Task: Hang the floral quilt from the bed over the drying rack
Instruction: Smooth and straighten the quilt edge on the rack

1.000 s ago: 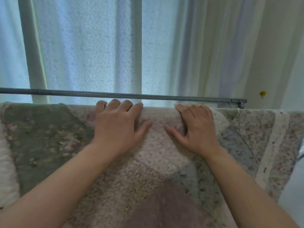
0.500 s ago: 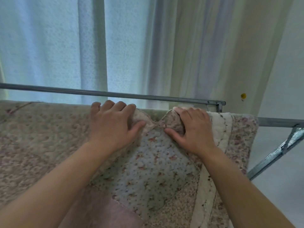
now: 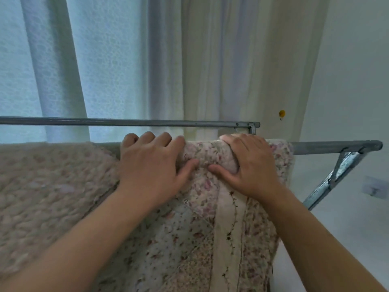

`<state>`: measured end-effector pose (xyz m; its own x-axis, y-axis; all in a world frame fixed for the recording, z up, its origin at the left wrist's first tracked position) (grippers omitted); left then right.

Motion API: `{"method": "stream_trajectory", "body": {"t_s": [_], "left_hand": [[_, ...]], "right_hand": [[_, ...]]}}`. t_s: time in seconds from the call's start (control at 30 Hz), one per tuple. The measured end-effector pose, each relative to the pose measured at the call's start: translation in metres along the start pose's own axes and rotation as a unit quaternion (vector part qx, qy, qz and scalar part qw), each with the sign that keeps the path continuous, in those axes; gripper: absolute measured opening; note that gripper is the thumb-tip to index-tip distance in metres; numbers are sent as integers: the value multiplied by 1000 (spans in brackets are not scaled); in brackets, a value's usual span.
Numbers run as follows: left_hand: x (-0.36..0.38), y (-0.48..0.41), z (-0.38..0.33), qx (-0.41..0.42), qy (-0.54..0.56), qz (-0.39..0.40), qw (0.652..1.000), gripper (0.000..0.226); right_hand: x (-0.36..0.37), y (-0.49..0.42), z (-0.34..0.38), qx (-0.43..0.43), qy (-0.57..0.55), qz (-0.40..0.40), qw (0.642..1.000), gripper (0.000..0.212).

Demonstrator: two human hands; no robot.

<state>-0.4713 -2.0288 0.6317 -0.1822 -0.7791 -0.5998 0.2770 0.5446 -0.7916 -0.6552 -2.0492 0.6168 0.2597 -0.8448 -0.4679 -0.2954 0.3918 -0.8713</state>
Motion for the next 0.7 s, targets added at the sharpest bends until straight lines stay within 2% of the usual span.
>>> {"method": "stream_trajectory", "body": {"t_s": [0.2, 0.37, 0.47, 0.53, 0.6, 0.7], "left_hand": [[15, -15, -37, -12, -13, -40, 999, 53], [22, -17, -66, -80, -22, -84, 993, 54], [23, -20, -82, -126, 3, -59, 990, 60], [26, -22, -96, -142, -14, -44, 989, 63], [28, -25, -115, -163, -24, -41, 985, 69], [33, -25, -137, -182, -43, -31, 982, 77]], "right_hand": [[-6, 7, -32, -30, -49, -72, 996, 70], [-13, 5, -50, -60, -75, -71, 993, 66], [-18, 2, -57, -92, -56, -56, 993, 73], [-21, 9, -65, -122, -101, -70, 985, 76], [-25, 25, -80, -173, -192, -103, 961, 61], [-26, 62, -104, -209, -358, -193, 889, 14]]}}
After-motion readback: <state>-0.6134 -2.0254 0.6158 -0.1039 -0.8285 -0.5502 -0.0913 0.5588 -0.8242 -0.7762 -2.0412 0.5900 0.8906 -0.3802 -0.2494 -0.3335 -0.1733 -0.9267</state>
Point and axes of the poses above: each hand's wrist, its own y-axis away from the middle knuckle, its own x-axis out of the palm, z = x × y, the point moved 3 cm from there along -y, towards the middle knuckle
